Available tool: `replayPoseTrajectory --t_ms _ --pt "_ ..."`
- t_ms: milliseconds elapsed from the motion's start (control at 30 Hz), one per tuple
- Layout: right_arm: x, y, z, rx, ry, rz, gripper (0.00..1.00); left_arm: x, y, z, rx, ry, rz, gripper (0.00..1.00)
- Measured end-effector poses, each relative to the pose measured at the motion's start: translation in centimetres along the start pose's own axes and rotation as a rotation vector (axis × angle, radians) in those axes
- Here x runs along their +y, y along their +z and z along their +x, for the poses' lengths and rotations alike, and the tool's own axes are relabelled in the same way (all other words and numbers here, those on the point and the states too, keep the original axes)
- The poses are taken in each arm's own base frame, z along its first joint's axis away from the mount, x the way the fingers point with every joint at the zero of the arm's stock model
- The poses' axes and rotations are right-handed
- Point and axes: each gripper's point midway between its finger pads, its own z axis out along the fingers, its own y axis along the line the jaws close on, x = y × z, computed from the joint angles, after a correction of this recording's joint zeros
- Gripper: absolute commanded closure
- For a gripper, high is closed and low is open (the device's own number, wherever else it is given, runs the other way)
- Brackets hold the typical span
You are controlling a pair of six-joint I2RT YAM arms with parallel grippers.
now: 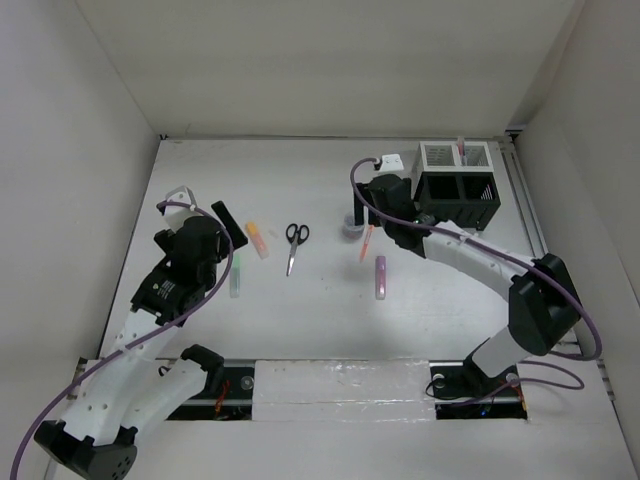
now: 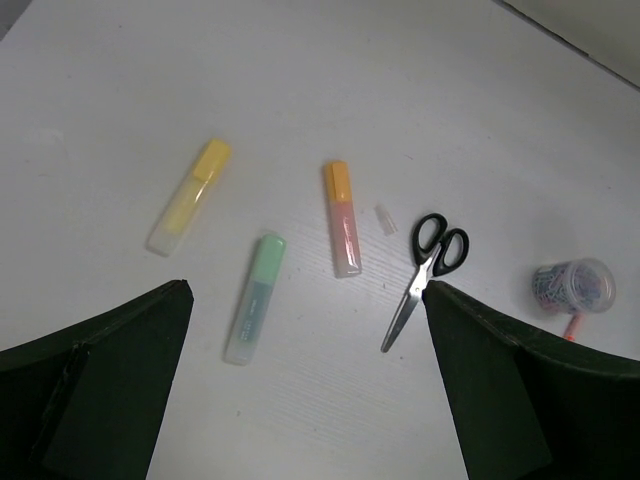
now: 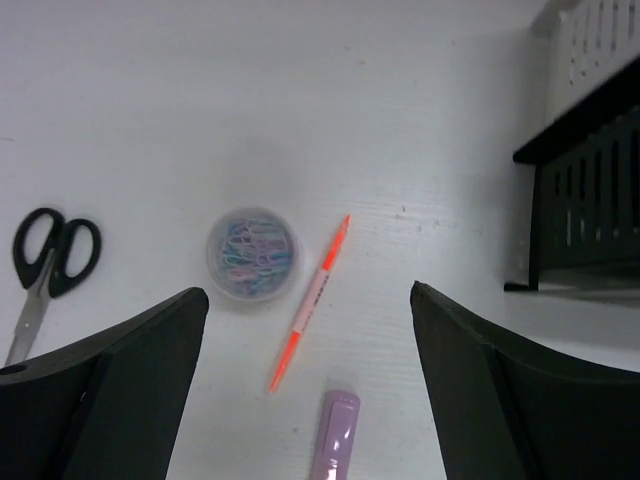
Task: Sort the stationery into containers
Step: Place the pen in the storage box, then pick up the pen from the center of the board.
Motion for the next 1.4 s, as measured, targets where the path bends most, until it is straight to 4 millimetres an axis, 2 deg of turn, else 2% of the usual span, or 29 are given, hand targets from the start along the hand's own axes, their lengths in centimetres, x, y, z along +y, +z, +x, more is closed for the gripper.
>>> replayPoseTrajectory --t_ms 333,600,800,1067,1400 --pt "-2.7 0.2 5.1 0.093 0.076 0.175 0.21 -0.1 0.0 0.1 0.004 -0.004 0.004 0.0" --pt "-1.2 1.5 9.2 0.176 0.072 0.199 0.3 -0.3 -0.1 0.2 0.013 0.002 0.018 0.0" --pt "0.1 1.6 10.8 0.2 0.056 0.185 0.32 -0.4 -0.1 0.3 0.019 0.005 0.027 0.0" --pt "0.3 3.1 13.9 0.266 0.01 0.212 0.35 -0.6 -0.3 0.3 0.021 0.003 0.039 0.0" --pt "0.6 4.2 14.4 0.276 0.003 0.219 0.39 -0.9 -0.5 0.1 0.016 0.002 0.063 0.0"
